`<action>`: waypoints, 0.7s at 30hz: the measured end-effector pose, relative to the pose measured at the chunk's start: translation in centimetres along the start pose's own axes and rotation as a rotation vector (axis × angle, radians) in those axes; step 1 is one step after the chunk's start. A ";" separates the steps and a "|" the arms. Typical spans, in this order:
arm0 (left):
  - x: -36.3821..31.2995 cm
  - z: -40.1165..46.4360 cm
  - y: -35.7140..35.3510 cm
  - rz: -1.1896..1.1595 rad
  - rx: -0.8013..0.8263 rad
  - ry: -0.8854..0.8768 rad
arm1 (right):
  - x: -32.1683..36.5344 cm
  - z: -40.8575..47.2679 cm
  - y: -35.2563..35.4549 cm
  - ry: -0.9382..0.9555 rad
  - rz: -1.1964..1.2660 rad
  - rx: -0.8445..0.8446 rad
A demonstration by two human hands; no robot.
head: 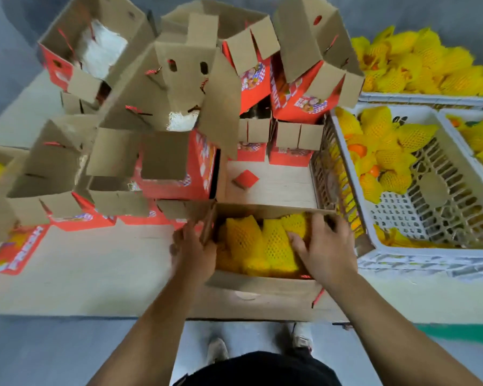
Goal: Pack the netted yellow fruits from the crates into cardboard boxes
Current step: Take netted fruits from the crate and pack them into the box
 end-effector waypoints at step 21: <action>9.1 -6.8 3.4 -0.060 0.071 0.029 | 0.1 -8.0 -0.8 -0.145 0.722 0.201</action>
Point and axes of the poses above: each hand's wrist, its own z-axis towards the middle knuckle, its own y-axis out of the back of the hand, x = y × z, the point moved 4 cm from there along z, towards the middle knuckle, and after that the axes turned 4 degrees about -z, right-handed, at the moved point
